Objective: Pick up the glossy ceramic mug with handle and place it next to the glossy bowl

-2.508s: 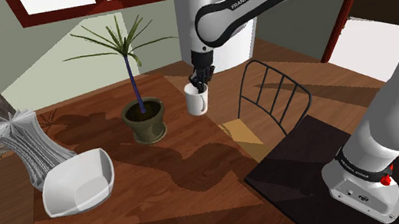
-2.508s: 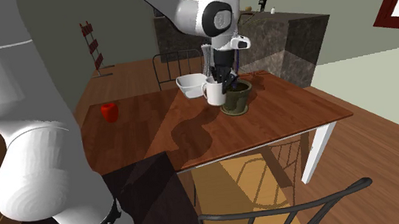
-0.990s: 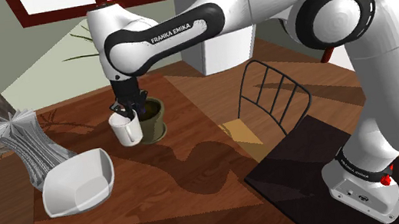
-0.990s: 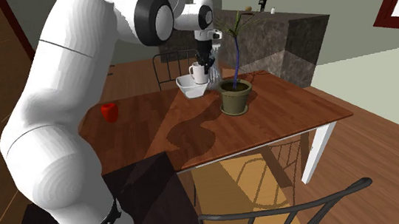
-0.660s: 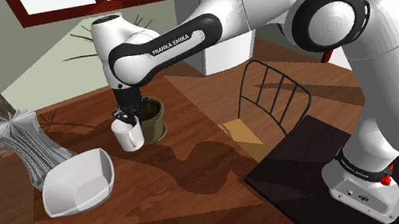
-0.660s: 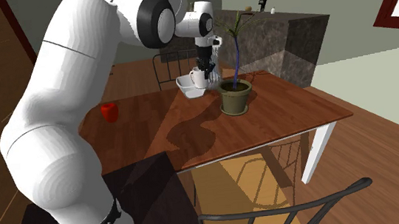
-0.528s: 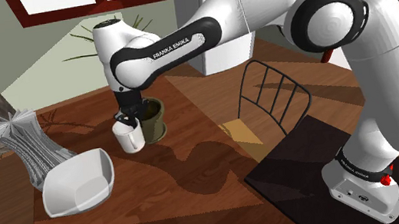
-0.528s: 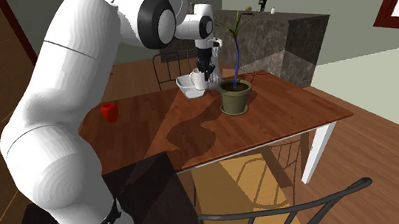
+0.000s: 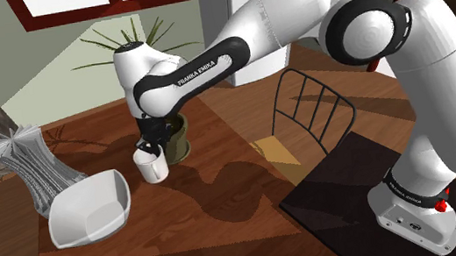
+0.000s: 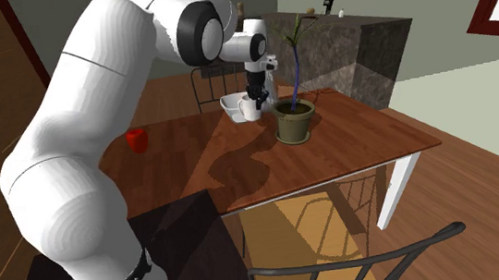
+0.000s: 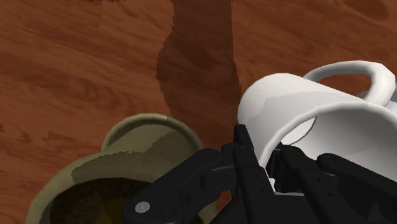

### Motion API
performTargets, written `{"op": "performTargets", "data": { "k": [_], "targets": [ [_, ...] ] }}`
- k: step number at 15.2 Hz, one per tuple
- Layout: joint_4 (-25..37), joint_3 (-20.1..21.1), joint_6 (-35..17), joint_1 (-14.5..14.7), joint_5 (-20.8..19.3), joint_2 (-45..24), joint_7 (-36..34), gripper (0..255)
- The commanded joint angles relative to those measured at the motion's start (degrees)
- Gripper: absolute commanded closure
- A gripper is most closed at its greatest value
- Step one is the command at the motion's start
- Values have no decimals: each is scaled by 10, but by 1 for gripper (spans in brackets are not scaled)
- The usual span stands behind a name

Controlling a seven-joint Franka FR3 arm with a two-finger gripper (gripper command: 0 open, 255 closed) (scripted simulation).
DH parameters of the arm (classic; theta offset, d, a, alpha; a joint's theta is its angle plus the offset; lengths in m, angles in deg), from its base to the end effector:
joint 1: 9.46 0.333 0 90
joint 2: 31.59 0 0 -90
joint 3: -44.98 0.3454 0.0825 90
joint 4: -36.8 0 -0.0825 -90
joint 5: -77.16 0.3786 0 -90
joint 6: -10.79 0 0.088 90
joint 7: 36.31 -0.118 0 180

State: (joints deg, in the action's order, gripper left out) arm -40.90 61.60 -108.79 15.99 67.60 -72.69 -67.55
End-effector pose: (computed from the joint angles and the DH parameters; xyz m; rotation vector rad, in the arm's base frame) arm 0.5962 0.4567 0.3269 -3.0679 -0.3022 -0.0159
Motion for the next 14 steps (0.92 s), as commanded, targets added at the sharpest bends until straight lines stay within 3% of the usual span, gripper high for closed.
{"op": "performTargets", "data": {
  "k": [1,14],
  "targets": [
    [-4,-1,-12,0,-2,-8,0,255],
    [-18,-12,-78,6,-14,-60,-5,255]
  ]
}}
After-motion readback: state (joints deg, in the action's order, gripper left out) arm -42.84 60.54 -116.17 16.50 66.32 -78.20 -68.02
